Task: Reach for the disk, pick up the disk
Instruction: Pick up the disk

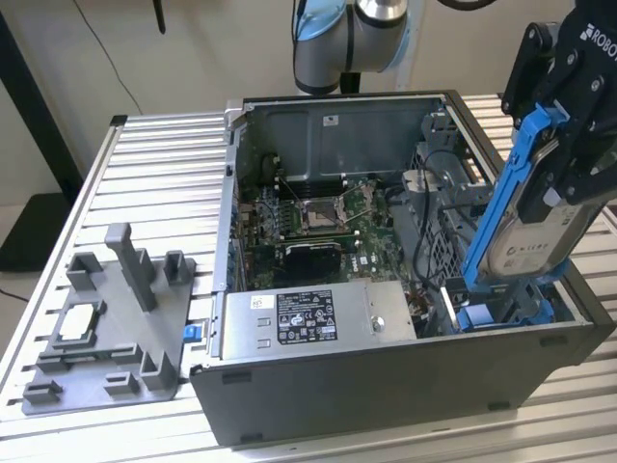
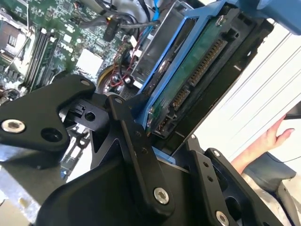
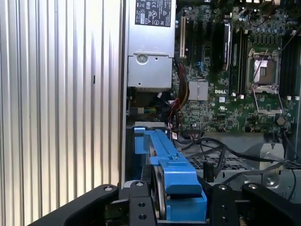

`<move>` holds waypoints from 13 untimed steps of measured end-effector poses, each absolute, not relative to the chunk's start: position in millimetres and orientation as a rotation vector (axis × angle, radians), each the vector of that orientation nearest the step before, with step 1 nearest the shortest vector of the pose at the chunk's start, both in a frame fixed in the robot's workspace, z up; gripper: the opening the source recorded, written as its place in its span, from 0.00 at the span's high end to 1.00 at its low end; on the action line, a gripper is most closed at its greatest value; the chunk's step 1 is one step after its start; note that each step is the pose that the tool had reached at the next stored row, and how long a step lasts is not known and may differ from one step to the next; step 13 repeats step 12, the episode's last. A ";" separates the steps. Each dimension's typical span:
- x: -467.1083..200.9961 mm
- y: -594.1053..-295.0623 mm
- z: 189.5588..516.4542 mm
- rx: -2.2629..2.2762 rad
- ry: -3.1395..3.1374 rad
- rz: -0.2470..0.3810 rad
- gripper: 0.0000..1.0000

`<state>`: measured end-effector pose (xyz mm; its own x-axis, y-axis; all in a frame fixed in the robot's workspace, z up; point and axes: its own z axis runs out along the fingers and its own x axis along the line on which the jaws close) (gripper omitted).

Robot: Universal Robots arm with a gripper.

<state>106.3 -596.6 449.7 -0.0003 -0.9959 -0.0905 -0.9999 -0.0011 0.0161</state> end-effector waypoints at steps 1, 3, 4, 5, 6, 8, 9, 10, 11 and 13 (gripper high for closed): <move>106.4 -597.3 449.4 -2.183 2.182 0.117 1.00; 106.5 -597.4 449.4 -2.183 2.182 0.117 1.00; 106.5 -597.5 449.4 -2.183 2.182 0.117 1.00; 106.5 -597.6 449.4 -2.183 2.182 0.117 1.00; 106.5 -597.7 449.4 -2.183 2.182 0.117 1.00; 106.5 -597.8 449.4 -2.183 2.182 0.117 1.00; 106.5 -597.9 449.4 -2.183 2.182 0.117 1.00; 106.5 -597.9 449.4 -2.183 2.182 0.117 1.00; 106.5 -598.0 449.4 -2.183 2.182 0.117 1.00; 106.5 -598.1 449.4 -2.183 2.182 0.117 1.00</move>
